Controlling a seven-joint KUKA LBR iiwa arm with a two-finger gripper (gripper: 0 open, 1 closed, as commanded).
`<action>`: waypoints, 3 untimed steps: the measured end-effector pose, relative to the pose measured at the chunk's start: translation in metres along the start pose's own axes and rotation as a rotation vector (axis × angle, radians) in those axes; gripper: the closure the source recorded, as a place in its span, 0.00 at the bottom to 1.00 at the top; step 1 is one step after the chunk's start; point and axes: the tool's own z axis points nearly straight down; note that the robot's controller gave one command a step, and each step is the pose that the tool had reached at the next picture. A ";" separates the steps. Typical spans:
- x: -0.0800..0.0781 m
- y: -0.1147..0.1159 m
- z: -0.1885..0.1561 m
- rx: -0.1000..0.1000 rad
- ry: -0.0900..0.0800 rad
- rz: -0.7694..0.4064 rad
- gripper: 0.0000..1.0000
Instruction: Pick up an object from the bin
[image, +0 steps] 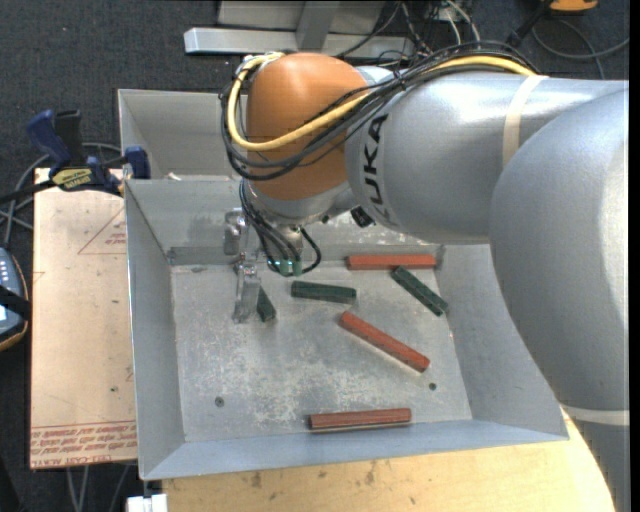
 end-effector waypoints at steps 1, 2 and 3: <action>0.002 -0.080 0.068 0.004 0.000 -0.071 0.00; -0.029 -0.073 0.130 -0.002 -0.006 0.147 0.00; -0.031 -0.072 0.126 -0.003 -0.010 0.149 1.00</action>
Offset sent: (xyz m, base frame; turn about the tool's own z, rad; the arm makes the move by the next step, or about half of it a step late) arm -0.0015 -0.0745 -0.0638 -0.0776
